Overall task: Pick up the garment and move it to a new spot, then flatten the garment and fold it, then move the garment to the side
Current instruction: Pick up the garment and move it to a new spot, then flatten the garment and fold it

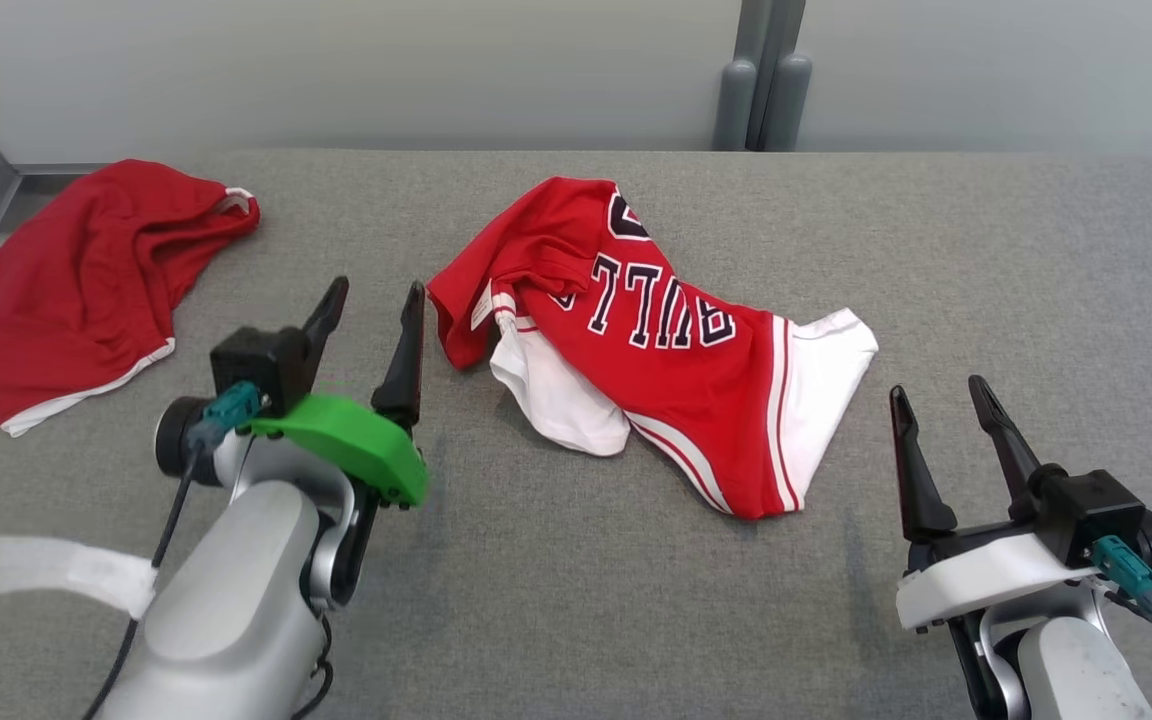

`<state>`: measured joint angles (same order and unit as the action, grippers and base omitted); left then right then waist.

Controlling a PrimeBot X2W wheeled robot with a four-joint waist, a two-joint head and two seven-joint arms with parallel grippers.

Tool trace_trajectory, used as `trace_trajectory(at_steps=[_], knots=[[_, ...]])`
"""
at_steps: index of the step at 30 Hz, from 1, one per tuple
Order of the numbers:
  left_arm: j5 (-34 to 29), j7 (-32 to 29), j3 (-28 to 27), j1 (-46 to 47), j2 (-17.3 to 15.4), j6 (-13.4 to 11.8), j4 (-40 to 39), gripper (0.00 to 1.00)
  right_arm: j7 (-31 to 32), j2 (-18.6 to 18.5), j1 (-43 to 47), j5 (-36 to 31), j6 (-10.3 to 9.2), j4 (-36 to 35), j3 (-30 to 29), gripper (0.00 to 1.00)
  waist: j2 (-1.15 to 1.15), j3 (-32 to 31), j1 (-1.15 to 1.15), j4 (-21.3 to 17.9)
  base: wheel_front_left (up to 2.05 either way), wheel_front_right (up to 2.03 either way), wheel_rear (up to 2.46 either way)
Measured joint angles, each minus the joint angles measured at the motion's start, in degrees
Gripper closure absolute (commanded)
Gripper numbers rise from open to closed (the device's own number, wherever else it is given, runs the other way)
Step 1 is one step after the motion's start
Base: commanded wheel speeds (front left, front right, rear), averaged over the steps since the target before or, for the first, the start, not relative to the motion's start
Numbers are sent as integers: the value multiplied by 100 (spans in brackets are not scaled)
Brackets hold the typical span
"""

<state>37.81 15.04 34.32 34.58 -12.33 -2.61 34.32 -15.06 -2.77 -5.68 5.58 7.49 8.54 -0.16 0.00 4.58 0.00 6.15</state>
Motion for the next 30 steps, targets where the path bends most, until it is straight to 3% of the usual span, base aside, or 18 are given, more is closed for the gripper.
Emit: trace_trajectory(at_steps=[7,14,24,30], knots=[[-286,0,-305,-1193,-175,-322,-1228,0,1,-1,56,9,0,216,60,0,0,-74,0,30,0,0,0],[-498,0,-470,-2108,-208,-567,-1959,0,13,0,138,-3,0,700,222,0,0,-172,0,154,0,0,0],[-584,0,-537,-2575,-91,-709,-2397,0,257,4,-46,-241,0,1515,860,0,0,-230,0,485,0,0,0],[-609,0,-488,-2595,56,-701,-2466,0,413,2,-428,-661,0,2296,824,0,0,-163,0,761,0,0,0]])
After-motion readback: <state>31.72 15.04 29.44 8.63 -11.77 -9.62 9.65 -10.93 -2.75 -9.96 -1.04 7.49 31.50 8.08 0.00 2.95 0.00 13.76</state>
